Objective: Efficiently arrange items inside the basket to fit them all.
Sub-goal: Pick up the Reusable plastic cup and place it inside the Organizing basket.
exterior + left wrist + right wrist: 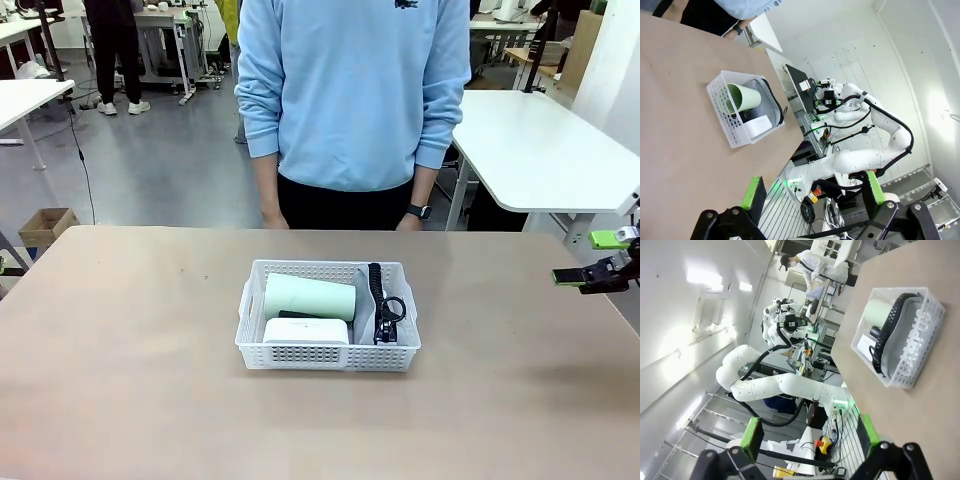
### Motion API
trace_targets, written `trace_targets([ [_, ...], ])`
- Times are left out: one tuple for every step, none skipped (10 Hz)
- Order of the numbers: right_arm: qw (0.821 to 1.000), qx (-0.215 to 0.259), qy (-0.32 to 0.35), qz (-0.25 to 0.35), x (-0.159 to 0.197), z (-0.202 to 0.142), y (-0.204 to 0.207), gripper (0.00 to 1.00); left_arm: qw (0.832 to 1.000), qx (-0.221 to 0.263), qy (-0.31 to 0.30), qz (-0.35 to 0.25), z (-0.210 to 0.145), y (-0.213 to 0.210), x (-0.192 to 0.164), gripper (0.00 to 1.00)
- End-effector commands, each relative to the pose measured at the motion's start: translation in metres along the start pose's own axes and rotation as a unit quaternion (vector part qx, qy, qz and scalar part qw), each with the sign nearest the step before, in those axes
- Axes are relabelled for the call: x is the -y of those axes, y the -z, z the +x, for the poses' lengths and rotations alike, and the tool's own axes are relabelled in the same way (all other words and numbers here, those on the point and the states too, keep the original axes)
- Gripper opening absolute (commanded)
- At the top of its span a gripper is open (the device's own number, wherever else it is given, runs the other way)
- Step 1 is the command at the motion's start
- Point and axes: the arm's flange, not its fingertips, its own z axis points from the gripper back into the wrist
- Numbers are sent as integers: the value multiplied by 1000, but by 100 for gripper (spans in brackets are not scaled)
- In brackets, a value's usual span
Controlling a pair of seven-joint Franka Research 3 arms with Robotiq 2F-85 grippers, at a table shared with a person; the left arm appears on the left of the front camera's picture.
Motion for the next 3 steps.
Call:
trace_targets([
  [1000,2,-4,2,-2,-1,0,100,1000,-4,-3,-5,-1,-2,3,100],
  [1000,2,-4,2,-2,-1,0,100,1000,-4,-3,-5,-1,-2,3,100],
  [1000,2,-4,2,-2,-1,0,100,1000,-4,-3,-5,-1,-2,3,100],
])
